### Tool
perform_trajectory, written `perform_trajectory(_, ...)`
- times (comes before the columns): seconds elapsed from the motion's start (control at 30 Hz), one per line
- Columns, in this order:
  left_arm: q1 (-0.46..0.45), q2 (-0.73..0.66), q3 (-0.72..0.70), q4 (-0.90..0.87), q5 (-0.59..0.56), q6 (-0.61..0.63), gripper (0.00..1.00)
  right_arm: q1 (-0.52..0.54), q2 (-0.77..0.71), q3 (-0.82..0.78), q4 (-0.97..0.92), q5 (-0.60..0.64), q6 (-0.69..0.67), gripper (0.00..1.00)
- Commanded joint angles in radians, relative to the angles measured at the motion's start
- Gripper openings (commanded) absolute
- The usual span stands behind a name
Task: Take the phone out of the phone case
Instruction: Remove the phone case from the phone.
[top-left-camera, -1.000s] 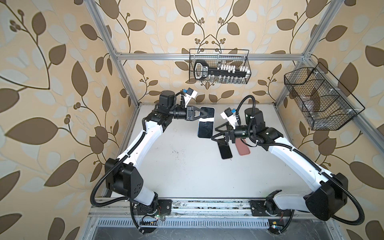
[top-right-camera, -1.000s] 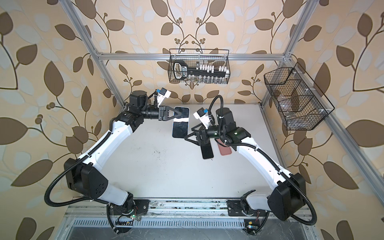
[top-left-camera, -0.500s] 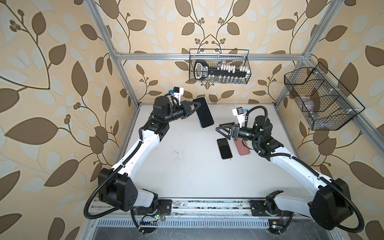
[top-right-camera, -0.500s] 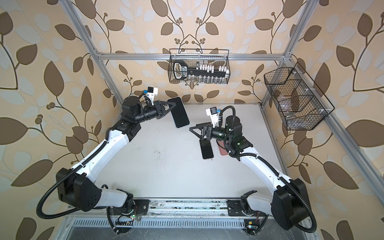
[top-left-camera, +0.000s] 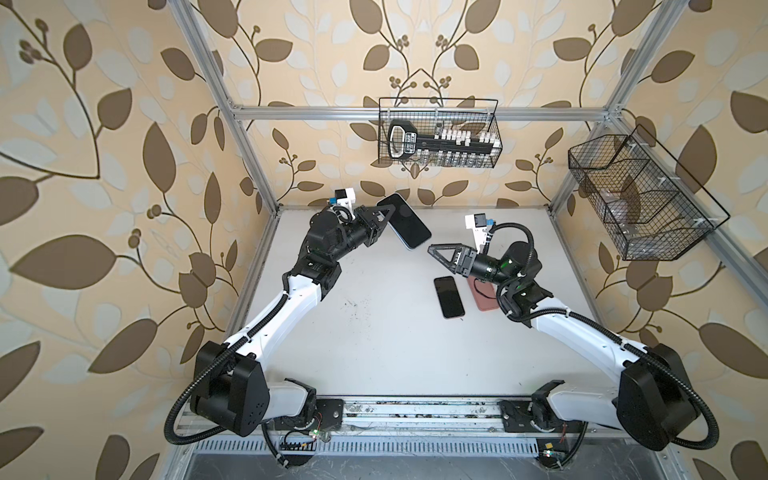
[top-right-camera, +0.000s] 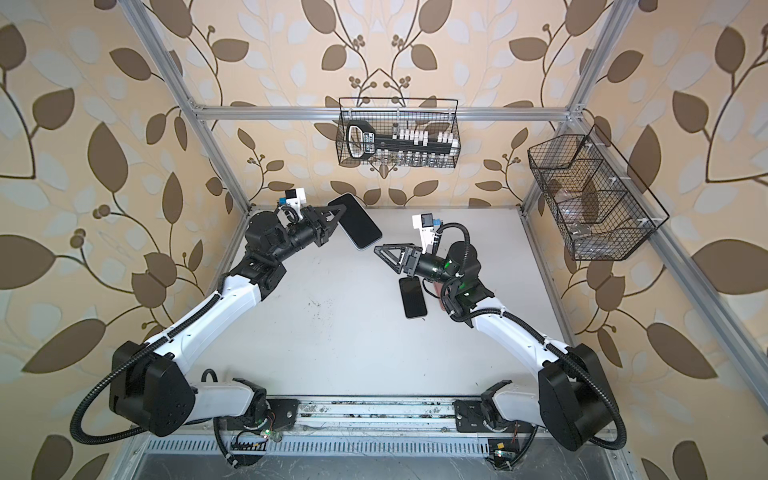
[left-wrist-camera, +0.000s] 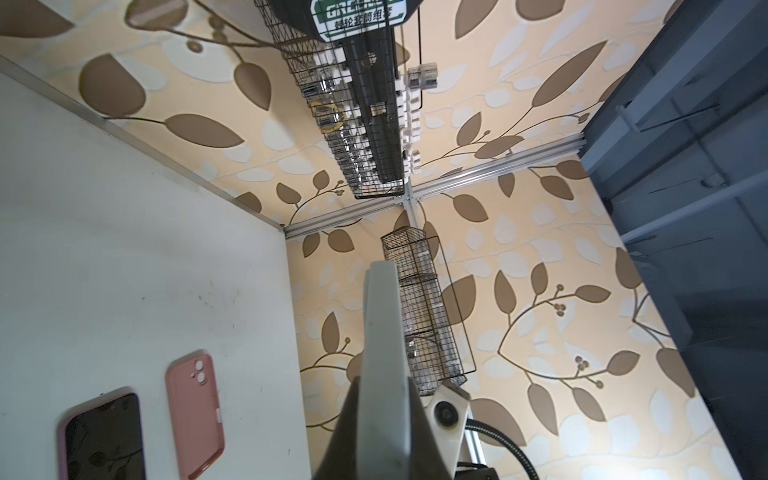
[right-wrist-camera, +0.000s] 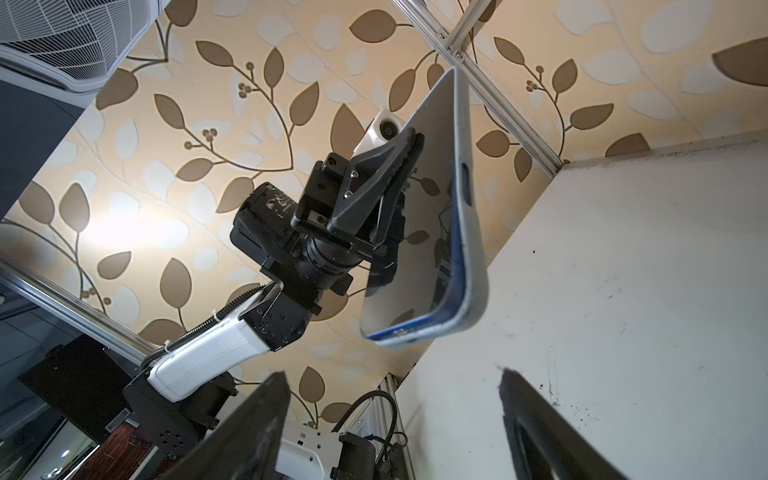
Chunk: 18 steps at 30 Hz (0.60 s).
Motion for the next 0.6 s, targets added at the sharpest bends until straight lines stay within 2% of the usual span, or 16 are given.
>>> perform_trajectory(0.0, -0.008, -0.015, -0.003, 0.225, -0.009, -0.109, 0.0, 0.009, 0.013, 0.015, 0.072, 0.017, 0.038, 0.78)
perform_trajectory(0.2, -0.011, 0.025, -0.017, 0.329, 0.012, -0.192, 0.0, 0.007, 0.012, 0.013, 0.071, 0.02, 0.028, 0.74)
perform_trajectory(0.57, -0.026, 0.012, -0.014, 0.294, 0.014, -0.16, 0.0, 0.004, 0.015, 0.031, 0.061, 0.017, 0.014, 0.73)
